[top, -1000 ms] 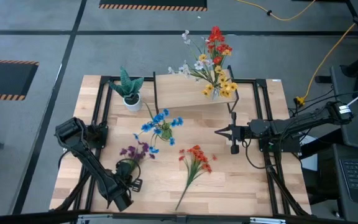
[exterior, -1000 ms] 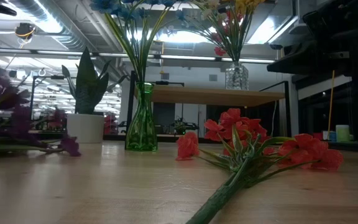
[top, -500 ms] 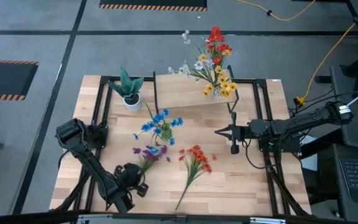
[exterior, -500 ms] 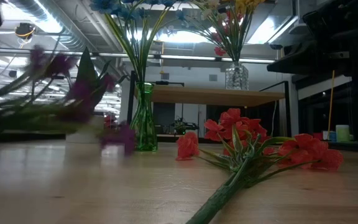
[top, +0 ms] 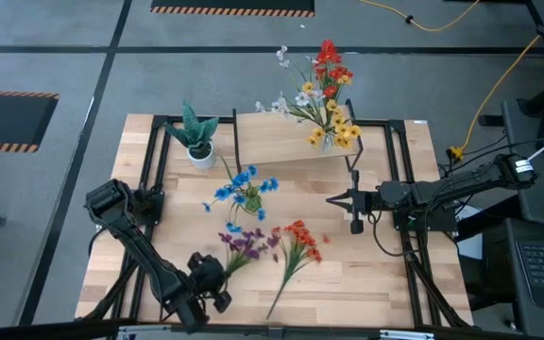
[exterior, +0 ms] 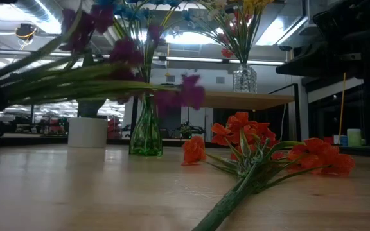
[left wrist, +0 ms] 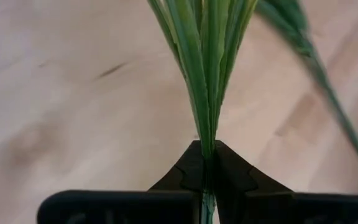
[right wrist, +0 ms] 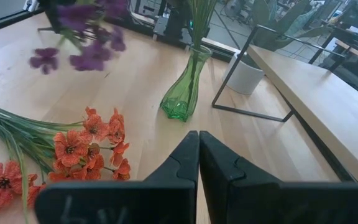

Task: Pick and place flowers into a vace then onto a shelf
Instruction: Put the purple flowers into the green transparent vase

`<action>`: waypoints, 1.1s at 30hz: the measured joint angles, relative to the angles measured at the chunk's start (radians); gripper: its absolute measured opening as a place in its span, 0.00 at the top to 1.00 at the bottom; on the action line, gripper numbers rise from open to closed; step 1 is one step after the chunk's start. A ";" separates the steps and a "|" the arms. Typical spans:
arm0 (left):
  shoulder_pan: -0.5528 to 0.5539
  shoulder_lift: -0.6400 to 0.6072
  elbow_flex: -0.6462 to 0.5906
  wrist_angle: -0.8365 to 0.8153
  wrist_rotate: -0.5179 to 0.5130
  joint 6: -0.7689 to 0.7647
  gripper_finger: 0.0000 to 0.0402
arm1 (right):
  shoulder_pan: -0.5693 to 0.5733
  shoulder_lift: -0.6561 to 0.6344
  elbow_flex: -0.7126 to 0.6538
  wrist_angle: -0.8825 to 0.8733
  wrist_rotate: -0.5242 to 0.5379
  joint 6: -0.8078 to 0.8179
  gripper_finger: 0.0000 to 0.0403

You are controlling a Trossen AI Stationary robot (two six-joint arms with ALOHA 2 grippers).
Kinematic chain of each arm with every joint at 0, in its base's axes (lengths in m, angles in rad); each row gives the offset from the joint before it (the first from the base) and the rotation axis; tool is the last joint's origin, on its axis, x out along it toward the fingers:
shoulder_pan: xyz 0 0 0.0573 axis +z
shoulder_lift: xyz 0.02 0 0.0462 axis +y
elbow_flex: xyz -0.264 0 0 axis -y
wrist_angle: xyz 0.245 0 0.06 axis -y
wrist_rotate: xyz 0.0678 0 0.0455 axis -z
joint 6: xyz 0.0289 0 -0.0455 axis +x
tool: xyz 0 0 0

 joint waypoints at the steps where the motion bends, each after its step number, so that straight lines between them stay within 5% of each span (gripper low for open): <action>1: 0.000 0.000 0.000 0.025 -0.001 0.030 0.98 | 0.000 0.000 0.000 0.000 0.000 0.000 0.96; 15: 0.122 -0.002 0.001 0.361 0.073 0.389 0.98 | 0.000 0.000 0.000 0.000 0.000 0.000 0.96; 22: 0.213 -0.002 0.002 0.538 0.098 0.795 0.98 | 0.000 0.000 0.000 0.000 0.000 0.005 0.96; 33: 0.238 -0.003 0.002 0.759 -0.213 1.318 0.98 | 0.000 0.000 0.000 -0.001 0.000 0.039 0.96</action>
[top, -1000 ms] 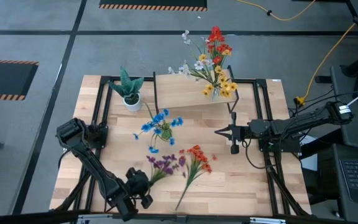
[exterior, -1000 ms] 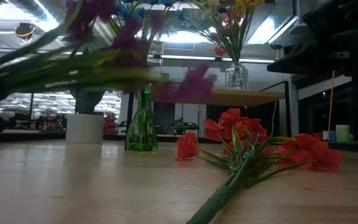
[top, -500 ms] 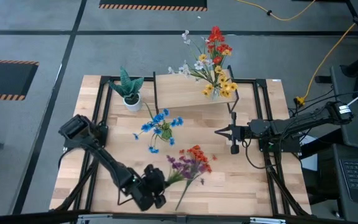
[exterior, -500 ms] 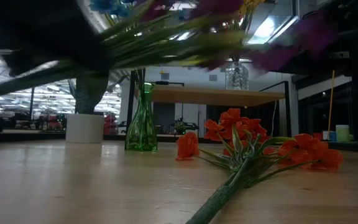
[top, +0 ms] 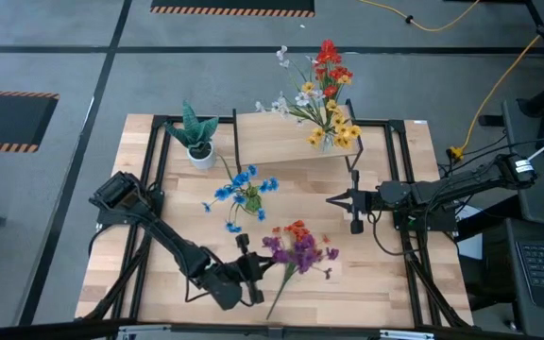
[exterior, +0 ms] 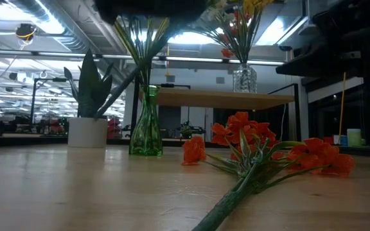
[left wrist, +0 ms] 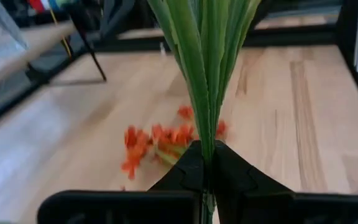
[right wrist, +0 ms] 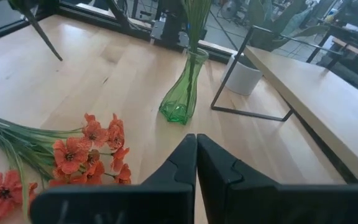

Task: Pick and place flowers into a vace then onto a shelf
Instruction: Put the purple flowers into the green transparent vase

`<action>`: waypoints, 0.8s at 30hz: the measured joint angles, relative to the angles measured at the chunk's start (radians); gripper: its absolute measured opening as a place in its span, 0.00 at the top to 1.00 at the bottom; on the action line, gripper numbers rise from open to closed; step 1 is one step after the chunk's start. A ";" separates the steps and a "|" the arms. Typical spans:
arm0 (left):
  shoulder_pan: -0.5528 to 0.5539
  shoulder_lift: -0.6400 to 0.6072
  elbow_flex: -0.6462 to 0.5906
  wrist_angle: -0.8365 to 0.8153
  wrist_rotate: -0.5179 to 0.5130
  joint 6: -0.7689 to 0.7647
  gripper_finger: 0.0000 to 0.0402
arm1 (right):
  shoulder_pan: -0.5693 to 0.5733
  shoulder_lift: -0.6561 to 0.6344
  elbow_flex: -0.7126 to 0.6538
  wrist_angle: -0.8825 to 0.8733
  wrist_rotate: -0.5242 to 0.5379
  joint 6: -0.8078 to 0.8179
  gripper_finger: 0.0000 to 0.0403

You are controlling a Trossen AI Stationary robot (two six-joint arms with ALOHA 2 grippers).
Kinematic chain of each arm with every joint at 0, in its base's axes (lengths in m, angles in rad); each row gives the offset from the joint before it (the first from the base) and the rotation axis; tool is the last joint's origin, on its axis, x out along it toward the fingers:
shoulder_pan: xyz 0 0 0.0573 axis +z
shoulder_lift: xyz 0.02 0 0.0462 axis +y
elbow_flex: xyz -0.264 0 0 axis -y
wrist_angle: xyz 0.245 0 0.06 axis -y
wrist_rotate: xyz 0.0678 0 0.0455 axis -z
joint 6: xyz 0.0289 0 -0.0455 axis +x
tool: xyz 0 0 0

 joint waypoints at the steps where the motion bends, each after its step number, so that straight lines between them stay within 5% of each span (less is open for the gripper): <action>1: -0.002 0.000 0.000 0.020 -0.006 0.025 0.98 | 0.000 0.000 0.000 0.000 0.000 0.013 0.96; 24: 0.051 -0.002 -0.296 0.596 -0.299 0.275 0.98 | 0.000 0.000 0.000 0.000 0.000 0.014 0.96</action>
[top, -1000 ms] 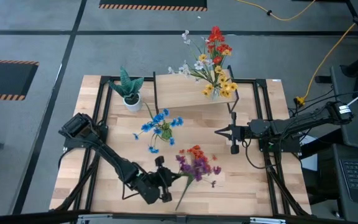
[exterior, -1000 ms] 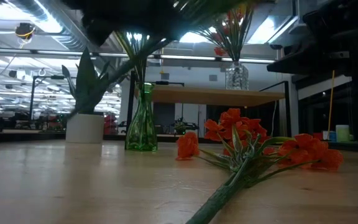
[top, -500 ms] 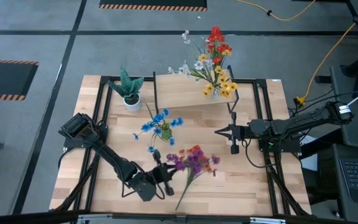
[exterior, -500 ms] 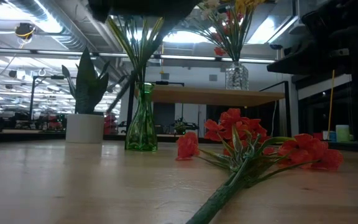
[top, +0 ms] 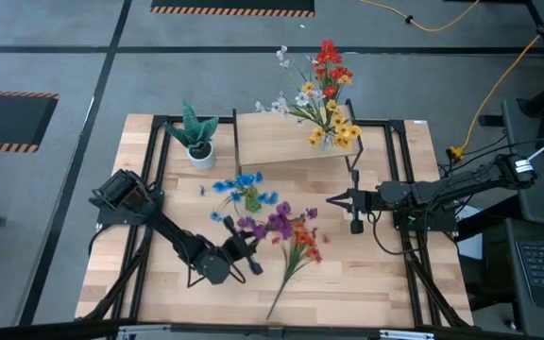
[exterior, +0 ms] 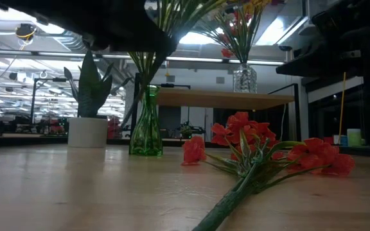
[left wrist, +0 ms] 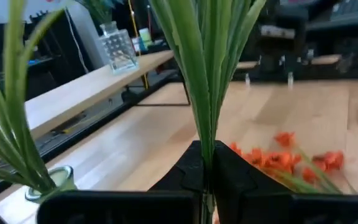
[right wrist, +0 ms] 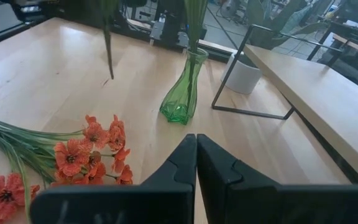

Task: Pick and place flowers into a vace then onto a shelf
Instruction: Put the purple flowers into the green transparent vase

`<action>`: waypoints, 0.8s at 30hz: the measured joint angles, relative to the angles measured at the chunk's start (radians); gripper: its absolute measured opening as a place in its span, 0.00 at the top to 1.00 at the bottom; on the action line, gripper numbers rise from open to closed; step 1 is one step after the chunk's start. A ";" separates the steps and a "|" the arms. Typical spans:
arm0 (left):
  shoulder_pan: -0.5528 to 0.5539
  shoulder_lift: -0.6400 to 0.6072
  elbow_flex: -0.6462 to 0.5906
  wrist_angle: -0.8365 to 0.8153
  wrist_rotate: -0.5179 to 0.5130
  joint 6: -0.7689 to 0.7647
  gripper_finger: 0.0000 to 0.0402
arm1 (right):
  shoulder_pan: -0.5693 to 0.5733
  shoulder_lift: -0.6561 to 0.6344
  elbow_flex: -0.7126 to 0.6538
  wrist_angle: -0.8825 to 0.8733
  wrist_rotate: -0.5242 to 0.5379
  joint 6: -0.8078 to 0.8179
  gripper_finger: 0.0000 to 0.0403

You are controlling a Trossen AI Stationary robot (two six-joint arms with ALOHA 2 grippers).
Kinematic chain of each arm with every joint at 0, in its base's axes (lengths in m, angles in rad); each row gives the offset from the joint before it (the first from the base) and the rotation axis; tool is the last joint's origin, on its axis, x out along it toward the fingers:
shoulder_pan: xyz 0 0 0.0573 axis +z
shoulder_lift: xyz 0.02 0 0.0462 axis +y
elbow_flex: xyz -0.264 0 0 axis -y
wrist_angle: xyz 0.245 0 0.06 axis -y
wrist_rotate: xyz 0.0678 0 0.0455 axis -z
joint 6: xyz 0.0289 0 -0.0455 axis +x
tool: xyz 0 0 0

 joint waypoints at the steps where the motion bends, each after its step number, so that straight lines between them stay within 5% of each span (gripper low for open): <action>1: 0.005 0.000 -0.012 0.052 0.012 0.023 0.98 | 0.000 0.000 0.000 0.000 0.000 -0.001 0.96; 7: 0.016 0.000 -0.050 0.292 0.022 0.234 0.98 | 0.000 0.000 0.000 0.000 0.000 -0.003 0.96; 24: 0.048 0.000 -0.050 0.650 -0.044 0.702 0.97 | 0.000 0.000 0.000 0.000 0.000 -0.002 0.96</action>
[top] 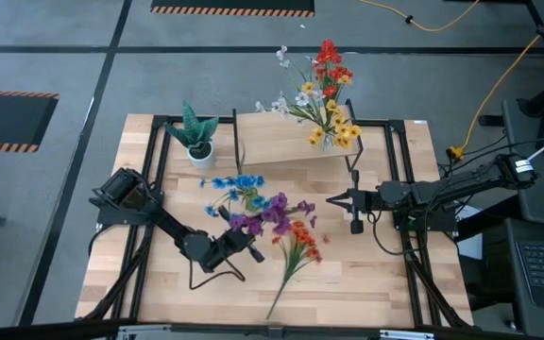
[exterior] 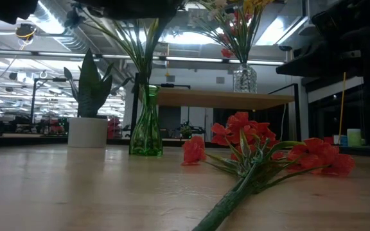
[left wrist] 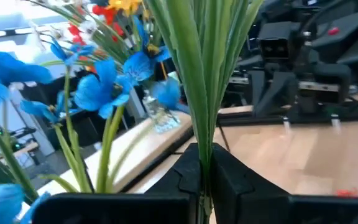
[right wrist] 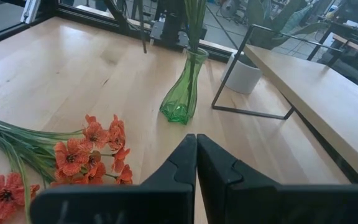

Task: Pick and place flowers into a vace then onto a shelf
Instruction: Put the purple flowers into the green transparent vase

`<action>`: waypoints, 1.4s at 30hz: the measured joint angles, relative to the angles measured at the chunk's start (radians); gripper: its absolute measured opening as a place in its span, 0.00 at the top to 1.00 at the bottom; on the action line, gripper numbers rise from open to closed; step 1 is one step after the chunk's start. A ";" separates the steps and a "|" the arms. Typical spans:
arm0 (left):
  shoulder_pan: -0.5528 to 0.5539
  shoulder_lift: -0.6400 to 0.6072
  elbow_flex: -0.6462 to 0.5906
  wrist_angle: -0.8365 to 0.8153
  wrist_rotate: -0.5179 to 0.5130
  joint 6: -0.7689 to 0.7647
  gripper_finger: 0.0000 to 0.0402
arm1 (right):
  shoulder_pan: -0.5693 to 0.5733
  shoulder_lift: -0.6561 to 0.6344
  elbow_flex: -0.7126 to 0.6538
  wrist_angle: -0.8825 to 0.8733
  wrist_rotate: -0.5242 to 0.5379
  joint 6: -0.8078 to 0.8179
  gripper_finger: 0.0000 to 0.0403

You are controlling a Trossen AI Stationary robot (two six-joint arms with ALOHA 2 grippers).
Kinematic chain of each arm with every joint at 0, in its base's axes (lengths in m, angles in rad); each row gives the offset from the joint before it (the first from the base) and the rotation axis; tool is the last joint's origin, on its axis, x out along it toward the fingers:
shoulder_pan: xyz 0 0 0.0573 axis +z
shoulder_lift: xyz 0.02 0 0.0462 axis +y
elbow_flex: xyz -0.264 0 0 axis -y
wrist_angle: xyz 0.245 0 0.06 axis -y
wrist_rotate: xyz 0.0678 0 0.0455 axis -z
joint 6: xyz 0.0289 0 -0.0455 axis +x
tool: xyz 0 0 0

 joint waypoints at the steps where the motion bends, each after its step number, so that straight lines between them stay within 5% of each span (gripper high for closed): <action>1: 0.007 0.000 0.000 0.013 0.000 0.013 0.97 | 0.000 0.000 0.000 0.000 0.000 0.000 0.96; 21: 0.132 -0.017 -0.115 0.226 0.259 -0.041 0.98 | 0.000 0.000 -0.010 -0.026 0.000 0.001 0.96; 42: 0.138 -0.067 -0.109 0.226 0.213 0.143 0.98 | 0.000 0.000 -0.012 -0.027 0.000 0.008 0.96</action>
